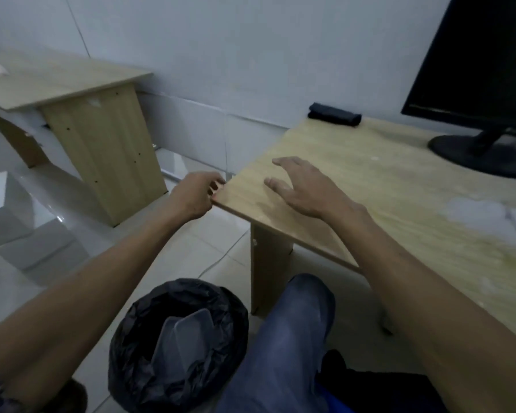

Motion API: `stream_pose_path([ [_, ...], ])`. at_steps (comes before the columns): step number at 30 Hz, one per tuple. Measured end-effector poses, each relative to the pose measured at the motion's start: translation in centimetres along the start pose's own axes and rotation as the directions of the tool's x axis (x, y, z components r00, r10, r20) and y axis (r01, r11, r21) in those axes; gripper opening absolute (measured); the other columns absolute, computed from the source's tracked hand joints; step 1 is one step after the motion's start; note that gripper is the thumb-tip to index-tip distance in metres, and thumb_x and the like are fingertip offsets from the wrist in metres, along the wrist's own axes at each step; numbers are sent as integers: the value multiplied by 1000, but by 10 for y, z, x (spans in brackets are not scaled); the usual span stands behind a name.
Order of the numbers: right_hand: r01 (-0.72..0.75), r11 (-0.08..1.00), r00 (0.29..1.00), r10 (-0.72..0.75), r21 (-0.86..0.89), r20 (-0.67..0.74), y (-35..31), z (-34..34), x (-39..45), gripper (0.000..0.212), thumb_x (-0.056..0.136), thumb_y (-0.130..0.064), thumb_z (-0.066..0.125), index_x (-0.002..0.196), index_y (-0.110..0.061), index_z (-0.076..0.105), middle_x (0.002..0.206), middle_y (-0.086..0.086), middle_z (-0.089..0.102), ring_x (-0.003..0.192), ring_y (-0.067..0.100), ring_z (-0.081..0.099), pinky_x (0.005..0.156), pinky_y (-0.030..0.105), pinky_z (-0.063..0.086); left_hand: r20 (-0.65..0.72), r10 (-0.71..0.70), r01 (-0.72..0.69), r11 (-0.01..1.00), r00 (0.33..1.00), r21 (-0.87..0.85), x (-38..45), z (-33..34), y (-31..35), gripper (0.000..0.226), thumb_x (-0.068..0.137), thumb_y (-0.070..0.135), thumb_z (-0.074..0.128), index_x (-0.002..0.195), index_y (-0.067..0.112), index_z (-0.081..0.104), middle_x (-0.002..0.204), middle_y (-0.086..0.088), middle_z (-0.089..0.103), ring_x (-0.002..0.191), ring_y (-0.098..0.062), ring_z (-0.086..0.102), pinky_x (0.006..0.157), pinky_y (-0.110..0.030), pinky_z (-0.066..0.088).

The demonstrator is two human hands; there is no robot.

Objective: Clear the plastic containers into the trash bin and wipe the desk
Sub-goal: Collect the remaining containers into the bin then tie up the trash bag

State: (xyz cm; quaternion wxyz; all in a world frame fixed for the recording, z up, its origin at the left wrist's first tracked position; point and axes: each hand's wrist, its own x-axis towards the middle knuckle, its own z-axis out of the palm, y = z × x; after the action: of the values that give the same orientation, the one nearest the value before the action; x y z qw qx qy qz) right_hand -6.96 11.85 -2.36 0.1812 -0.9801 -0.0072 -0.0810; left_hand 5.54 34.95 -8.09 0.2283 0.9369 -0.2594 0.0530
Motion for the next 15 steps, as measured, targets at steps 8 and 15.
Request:
stream_pose_path([
  [8, -55, 998, 991, 53, -14, -122, 52, -71, -35, 60, 106, -53, 47, 156, -21, 42, 159, -1, 44, 145, 19, 42, 112, 40, 39, 200, -22, -72, 890, 980, 450, 38, -36, 64, 40, 87, 0, 61, 113, 25, 75, 120, -8, 69, 112, -30, 66, 89, -40, 55],
  [15, -180, 984, 955, 172, -13, -241, 113, -123, -77, 58, 105, -55, 47, 154, -25, 43, 158, -1, 44, 142, 21, 45, 110, 42, 42, 140, 328, -334, 942, 934, 20, 83, -29, 206, 22, 95, 19, 69, 115, 20, 76, 102, 1, 75, 93, -12, 69, 87, -24, 50],
])
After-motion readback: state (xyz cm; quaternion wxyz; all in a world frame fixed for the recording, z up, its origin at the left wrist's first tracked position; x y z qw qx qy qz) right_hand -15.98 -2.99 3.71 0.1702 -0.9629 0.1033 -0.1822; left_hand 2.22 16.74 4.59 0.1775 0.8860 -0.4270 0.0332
